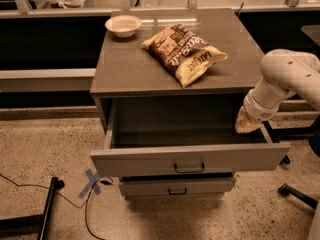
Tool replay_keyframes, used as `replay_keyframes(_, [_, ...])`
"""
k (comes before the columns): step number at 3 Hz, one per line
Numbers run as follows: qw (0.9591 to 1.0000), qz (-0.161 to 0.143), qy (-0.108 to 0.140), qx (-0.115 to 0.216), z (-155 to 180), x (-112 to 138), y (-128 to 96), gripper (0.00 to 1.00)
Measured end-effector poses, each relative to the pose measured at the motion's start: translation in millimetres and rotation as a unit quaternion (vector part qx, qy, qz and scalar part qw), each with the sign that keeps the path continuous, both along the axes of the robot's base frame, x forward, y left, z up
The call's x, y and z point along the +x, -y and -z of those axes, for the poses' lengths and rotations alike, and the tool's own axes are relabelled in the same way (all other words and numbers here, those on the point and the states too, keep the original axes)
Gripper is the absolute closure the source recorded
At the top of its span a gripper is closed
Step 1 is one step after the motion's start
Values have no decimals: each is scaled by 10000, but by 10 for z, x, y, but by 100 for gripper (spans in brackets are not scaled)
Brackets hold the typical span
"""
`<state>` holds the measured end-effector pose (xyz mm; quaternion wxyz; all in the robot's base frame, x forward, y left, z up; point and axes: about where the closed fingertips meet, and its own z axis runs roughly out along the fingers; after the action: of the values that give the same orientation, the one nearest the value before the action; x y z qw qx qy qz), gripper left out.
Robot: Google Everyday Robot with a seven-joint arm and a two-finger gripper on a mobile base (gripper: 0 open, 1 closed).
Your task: Open top drawer
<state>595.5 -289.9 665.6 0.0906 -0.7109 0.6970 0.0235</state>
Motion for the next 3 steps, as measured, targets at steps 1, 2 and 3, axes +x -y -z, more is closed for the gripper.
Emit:
replay_keyframes(1, [9994,-33,48,354,231,53,-57,100])
replay_keyframes(2, [9981,-119,-171,581,416,21,-197,100])
replay_keyframes(3, [9960,-172,-589,646,534,-149,-346,100])
